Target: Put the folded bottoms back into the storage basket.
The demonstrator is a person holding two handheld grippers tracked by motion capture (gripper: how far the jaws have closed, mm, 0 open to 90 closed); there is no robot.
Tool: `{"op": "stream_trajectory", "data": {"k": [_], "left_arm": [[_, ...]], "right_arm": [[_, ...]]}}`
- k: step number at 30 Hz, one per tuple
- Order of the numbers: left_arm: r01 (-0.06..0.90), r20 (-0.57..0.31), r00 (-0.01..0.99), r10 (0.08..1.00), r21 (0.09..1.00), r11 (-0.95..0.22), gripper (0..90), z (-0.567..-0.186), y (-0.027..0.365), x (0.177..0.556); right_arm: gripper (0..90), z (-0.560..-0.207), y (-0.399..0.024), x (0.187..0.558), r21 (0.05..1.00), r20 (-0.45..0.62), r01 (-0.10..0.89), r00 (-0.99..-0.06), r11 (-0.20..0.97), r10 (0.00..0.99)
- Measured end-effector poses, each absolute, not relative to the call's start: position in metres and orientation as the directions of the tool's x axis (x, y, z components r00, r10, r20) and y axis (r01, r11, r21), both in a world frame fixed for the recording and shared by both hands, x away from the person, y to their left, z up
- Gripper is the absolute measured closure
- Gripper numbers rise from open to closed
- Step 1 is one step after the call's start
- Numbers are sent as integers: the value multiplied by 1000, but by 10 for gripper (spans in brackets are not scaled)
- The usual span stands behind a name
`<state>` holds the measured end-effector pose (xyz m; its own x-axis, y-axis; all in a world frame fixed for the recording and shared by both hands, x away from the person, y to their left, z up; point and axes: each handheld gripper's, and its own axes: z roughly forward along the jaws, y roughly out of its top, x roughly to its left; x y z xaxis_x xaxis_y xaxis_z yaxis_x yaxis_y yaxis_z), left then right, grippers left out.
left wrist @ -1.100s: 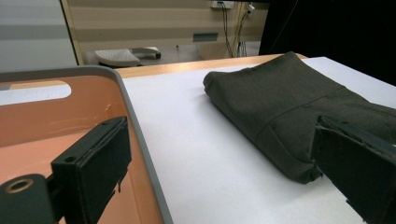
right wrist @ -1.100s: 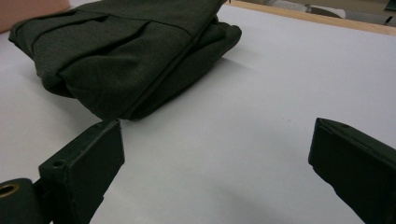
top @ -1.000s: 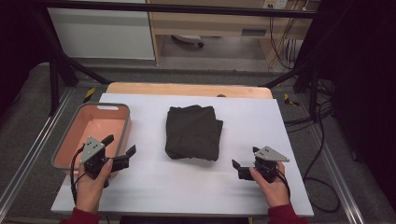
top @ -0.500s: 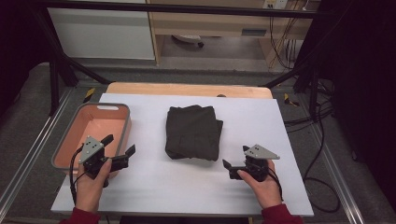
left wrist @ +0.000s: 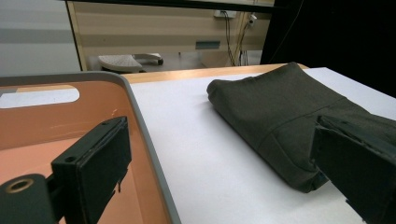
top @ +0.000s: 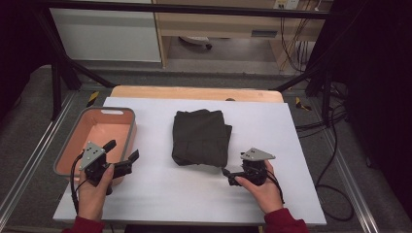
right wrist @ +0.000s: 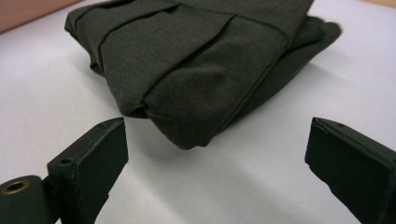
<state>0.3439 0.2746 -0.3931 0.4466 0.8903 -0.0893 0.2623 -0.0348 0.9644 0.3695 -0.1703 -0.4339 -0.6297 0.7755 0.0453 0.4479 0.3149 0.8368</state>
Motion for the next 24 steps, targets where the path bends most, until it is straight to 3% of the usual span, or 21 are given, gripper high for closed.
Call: {"op": "stream_trajectory", "data": {"k": [18,24], "left_arm": [[250,-59,445,893,966,-61,60,-392,271,342],[254,-51,445,894,965,-72,61,-393,270,342]], "right_arm": [[245,-451,-147,382,757,63,510,-678,407,733],[372,-455,-134,391,752,33,503,-675,427,737]]}}
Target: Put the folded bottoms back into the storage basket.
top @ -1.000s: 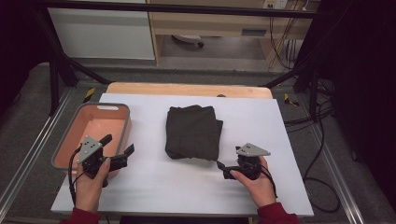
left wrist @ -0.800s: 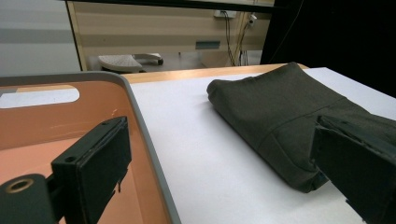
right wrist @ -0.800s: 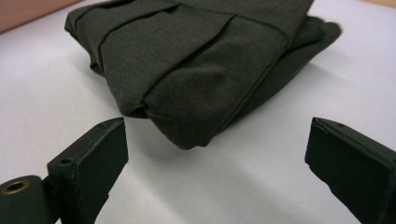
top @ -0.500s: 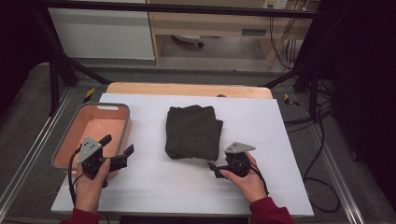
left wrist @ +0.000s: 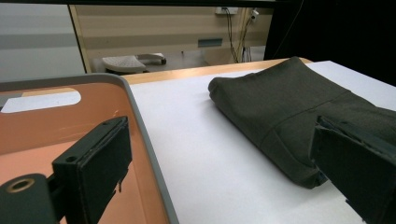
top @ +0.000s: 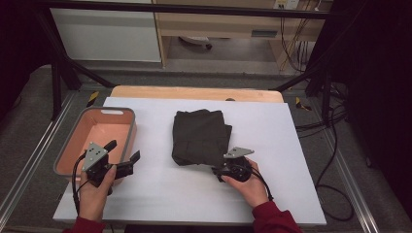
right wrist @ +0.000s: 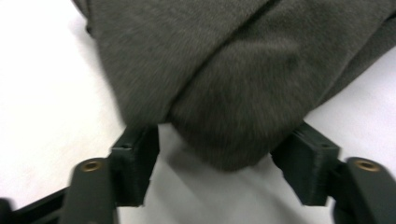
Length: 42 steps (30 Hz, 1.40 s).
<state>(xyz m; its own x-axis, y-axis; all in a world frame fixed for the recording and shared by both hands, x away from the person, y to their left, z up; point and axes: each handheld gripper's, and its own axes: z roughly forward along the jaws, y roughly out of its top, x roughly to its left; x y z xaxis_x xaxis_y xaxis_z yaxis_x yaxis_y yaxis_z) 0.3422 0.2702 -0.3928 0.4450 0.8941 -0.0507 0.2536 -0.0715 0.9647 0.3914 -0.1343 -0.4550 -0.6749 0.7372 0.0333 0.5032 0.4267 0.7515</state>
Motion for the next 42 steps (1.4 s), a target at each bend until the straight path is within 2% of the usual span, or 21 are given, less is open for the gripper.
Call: {"op": "stream_trajectory", "data": {"k": [5,11,15,22,42], "left_arm": [[253,-45,446,894,964,-77,61,-393,269,342],[249,-39,448,893,965,-82,62,-392,268,342],[247,-47,445,894,966,-73,62,-392,270,342],[244,-46,442,896,967,-70,63,-391,271,340],[234,-43,429,902,970,-65,67,-389,274,340]], "right_arm": [[517,-459,-130,399,754,-6,489,-663,438,749],[690,-458,-137,405,763,17,481,-684,433,729],[752,-457,-140,409,765,57,492,-696,417,716],[792,-453,-143,408,777,76,485,-704,401,706],[804,-440,-148,381,772,72,467,-737,430,672]]}}
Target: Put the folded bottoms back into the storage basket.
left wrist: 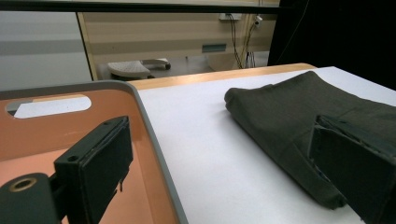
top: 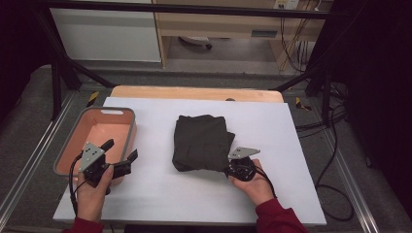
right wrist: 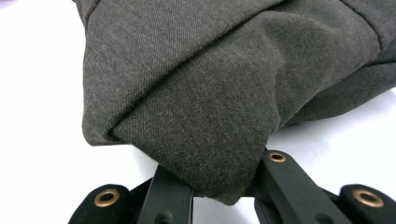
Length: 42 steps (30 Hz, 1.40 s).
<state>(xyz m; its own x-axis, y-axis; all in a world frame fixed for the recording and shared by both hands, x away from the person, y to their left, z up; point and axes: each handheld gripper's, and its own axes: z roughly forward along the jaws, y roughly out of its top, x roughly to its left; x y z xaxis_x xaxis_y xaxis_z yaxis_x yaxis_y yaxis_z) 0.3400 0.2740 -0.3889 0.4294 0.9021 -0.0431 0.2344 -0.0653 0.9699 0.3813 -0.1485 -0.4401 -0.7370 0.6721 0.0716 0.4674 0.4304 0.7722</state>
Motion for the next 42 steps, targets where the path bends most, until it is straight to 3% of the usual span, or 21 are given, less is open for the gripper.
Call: {"op": "stream_trajectory", "data": {"k": [30,42], "left_arm": [[231,-40,421,906,971,-65,68,-388,274,338],[232,-32,421,906,970,-73,68,-388,274,337]], "right_arm": [[805,-440,-158,323,764,101,467,-769,446,631],[807,-440,-161,318,760,110,473,-770,446,629]]}}
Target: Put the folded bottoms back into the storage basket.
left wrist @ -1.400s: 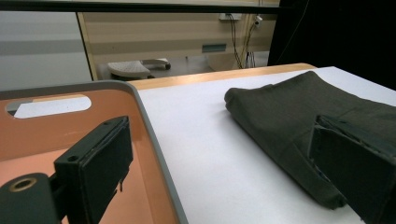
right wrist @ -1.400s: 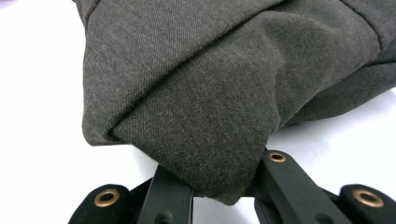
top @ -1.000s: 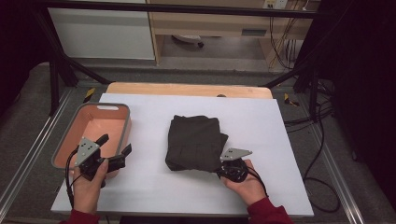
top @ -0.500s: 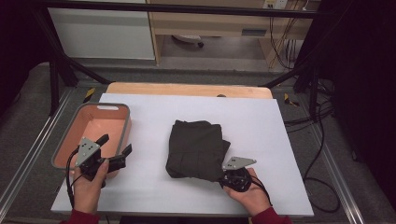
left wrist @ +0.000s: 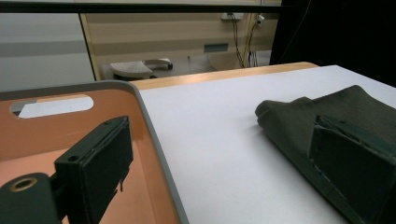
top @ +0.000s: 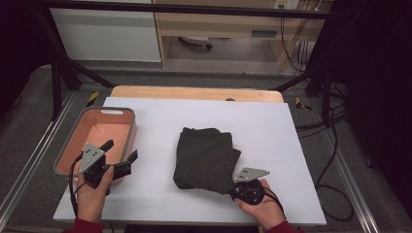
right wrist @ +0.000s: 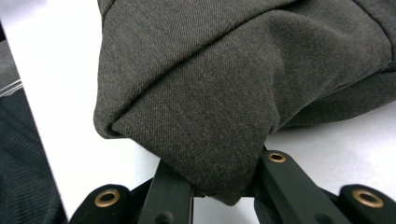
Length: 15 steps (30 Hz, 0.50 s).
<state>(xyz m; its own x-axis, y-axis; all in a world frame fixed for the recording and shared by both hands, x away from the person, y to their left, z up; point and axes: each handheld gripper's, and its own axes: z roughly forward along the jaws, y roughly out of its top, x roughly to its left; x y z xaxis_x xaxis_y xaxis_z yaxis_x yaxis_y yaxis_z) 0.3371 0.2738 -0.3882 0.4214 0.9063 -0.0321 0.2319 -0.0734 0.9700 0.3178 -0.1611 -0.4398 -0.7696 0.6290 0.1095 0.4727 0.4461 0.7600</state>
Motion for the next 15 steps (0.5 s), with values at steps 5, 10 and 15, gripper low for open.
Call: {"op": "stream_trajectory", "data": {"k": [5,10,15], "left_arm": [[232,-31,420,907,970,-74,68,-388,274,337],[228,-24,420,907,970,-80,68,-388,272,337],[233,-31,422,906,969,-75,68,-389,272,338]], "right_arm": [[807,-441,-166,309,756,115,476,-772,449,625],[796,-443,-166,308,753,121,483,-769,447,628],[787,-443,-167,309,754,125,485,-768,443,628]]}}
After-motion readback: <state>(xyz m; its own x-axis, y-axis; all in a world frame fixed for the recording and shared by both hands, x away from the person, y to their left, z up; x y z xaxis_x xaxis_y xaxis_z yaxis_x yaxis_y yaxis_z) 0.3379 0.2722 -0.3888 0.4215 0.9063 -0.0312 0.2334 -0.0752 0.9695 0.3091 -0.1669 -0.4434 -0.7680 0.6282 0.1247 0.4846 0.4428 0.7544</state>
